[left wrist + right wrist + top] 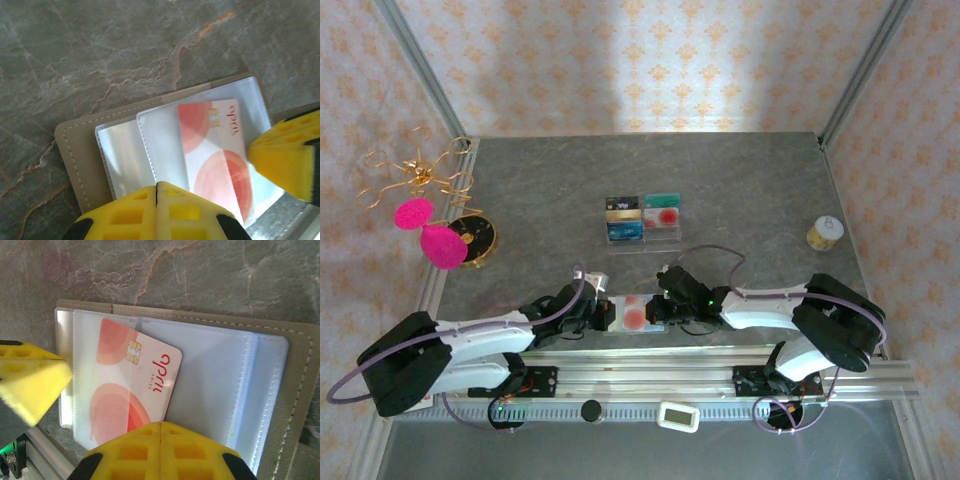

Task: Take the credit cards out of the card holder

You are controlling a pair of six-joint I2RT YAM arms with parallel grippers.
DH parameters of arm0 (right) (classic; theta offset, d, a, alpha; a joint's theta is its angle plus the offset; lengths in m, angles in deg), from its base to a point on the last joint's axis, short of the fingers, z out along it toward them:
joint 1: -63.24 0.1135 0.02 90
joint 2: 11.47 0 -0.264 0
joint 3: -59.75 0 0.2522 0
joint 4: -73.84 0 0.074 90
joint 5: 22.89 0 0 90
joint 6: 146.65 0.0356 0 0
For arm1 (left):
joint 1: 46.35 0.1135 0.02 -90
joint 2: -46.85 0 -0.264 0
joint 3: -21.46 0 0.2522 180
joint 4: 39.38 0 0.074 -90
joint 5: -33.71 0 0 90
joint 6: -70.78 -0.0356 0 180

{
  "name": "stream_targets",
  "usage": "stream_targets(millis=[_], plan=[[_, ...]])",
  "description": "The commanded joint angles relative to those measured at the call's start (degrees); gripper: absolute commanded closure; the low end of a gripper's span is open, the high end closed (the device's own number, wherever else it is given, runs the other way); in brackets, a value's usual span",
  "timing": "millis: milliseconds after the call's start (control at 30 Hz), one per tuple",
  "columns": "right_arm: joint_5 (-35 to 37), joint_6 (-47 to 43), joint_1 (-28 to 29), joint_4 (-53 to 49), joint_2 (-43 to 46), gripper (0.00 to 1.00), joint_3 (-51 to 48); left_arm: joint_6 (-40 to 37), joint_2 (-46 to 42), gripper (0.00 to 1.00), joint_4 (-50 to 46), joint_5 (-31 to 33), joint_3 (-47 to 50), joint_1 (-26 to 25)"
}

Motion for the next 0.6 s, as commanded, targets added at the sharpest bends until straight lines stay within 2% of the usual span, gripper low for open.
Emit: stream_targets(millis=[0, 100, 233, 333, 400, 567], plan=[[1.07, -0.24, 0.00, 0.32, -0.25, 1.00, -0.31, -1.86, -4.18, 1.00, -2.06, 0.34, -1.95, 0.01], [0.78, -0.69, -0.04, 0.60, -0.61, 1.00, -0.18, -2.06, -3.56, 1.00, 0.20, -0.40, -3.24, -1.13], [1.15, -0.87, -0.03, 0.71, -0.18, 0.99, -0.03, -2.27, 2.89, 1.00, 2.35, -1.38, -4.59, -1.84], [1.58, -1.04, -0.05, 0.93, 1.05, 0.82, -0.32, -2.00, 5.27, 1.00, 4.43, -0.96, -3.85, -1.89], [1.76, -0.87, -0.07, 1.27, 1.89, 0.76, -0.58, -2.02, 6.72, 1.00, 3.17, 0.05, -4.09, -1.91], [1.77, -1.04, -0.09, 1.21, 0.94, 0.73, 0.17, -2.21, 8.41, 1.00, 3.34, 0.61, -3.56, -1.86]])
